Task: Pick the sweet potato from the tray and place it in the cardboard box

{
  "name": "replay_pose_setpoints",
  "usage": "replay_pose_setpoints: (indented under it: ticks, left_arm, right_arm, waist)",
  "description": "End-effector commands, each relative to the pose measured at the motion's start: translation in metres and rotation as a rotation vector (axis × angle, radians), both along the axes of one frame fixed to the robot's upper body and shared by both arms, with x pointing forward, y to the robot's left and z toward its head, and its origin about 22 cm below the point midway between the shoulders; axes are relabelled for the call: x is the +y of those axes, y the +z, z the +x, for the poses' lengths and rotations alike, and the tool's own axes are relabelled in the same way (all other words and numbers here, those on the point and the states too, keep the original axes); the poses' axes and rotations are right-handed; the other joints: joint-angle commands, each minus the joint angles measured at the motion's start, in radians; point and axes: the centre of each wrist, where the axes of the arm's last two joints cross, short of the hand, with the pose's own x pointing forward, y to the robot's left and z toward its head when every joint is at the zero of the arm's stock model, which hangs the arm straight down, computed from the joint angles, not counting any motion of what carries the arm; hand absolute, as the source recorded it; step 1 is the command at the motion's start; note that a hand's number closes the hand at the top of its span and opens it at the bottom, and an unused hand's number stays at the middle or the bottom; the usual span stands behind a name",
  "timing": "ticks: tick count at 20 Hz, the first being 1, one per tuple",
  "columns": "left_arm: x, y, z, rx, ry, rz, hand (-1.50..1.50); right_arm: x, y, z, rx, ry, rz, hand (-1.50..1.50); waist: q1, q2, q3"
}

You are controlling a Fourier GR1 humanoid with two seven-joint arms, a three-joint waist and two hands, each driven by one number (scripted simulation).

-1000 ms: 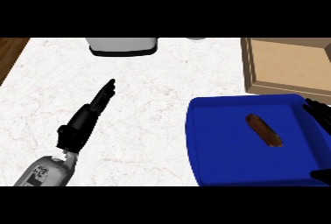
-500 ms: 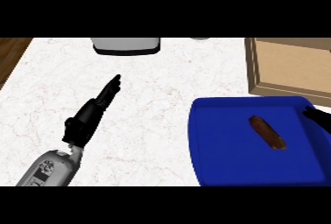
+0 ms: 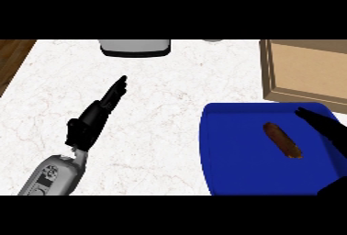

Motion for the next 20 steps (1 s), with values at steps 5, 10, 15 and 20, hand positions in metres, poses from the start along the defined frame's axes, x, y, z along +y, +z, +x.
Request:
replay_pose_setpoints:
  ticks: [5,10,15,20]
  left_arm:
    - [0.004,-0.017,0.001,-0.002,-0.022,0.007,0.0]
    - [-0.004,-0.004,-0.005,-0.024,0.0,0.009,0.0]
    - [0.005,-0.009,-0.008,0.003,-0.007,0.012,0.0]
    - [-0.009,-0.006,0.015,0.002,-0.021,0.006,0.0]
  right_arm:
    - [0.004,-0.032,0.017,0.08,-0.024,-0.044,-1.5]
    - [0.018,-0.041,0.016,0.053,-0.047,-0.039,-1.5]
    - [0.007,-0.063,0.027,0.011,-0.026,-0.042,-1.5]
    - [-0.004,-0.06,0.039,0.059,-0.014,-0.065,-1.5]
  waist:
    - [-0.002,0.0,0.0]
    - [-0.003,-0.001,0.0]
    - [-0.002,0.0,0.0]
    - [-0.004,0.0,0.0]
